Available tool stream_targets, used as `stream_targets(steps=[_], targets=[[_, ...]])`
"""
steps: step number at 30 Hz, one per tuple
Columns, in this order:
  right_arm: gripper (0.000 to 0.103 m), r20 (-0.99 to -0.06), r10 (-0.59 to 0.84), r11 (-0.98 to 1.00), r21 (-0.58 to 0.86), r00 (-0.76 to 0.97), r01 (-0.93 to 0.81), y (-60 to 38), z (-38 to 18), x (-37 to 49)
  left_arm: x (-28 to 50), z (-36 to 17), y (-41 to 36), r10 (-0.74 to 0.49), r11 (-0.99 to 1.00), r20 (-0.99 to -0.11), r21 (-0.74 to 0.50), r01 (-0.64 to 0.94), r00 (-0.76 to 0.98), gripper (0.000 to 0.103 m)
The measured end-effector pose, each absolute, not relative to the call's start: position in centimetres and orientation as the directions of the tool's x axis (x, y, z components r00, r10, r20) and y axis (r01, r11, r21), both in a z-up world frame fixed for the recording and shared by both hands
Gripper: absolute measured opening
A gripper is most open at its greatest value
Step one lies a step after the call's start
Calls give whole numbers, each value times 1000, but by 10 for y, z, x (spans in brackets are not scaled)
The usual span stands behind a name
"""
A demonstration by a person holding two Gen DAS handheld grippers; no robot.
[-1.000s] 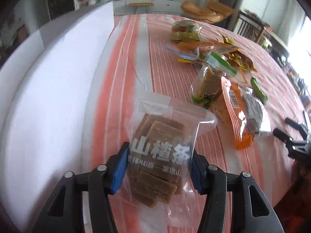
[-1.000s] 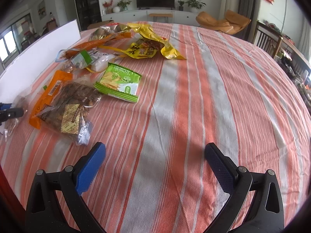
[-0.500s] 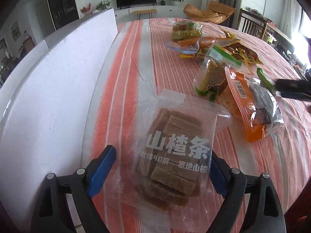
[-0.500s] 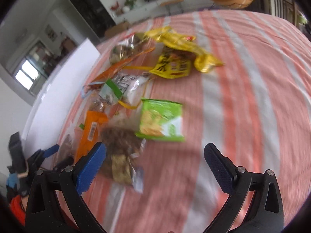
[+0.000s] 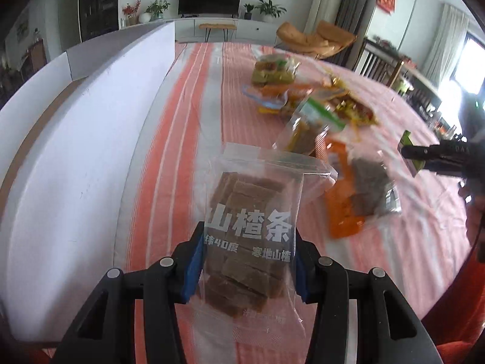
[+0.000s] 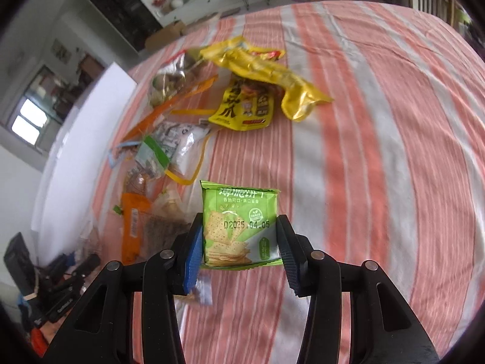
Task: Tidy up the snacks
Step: 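Carry both packets over the white box and release them inside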
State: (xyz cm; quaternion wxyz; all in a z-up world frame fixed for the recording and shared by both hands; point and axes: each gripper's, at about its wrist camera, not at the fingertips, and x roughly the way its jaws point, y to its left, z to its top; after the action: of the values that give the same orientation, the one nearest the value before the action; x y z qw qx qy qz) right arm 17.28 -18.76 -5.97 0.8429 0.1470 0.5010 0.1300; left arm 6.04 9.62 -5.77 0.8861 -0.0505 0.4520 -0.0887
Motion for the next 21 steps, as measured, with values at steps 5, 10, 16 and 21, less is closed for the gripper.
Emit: stream_targets(steps=[5, 10, 16, 21], targets=[[48, -751, 429, 884, 462, 503, -63, -199, -40, 155, 56, -33, 100, -280, 958, -751, -262, 119, 598, 48], [48, -699, 501, 848, 515, 511, -127, -188, -10, 142, 51, -2, 118, -340, 928, -699, -356, 107, 628, 48], [48, -624, 614, 782, 560, 482, -271, -141, 39, 131, 44, 57, 186, -302, 915, -625, -402, 35, 719, 49], [48, -557, 732, 682, 597, 393, -423, -52, 79, 140, 40, 77, 257, -121, 946, -654, -303, -112, 747, 49]])
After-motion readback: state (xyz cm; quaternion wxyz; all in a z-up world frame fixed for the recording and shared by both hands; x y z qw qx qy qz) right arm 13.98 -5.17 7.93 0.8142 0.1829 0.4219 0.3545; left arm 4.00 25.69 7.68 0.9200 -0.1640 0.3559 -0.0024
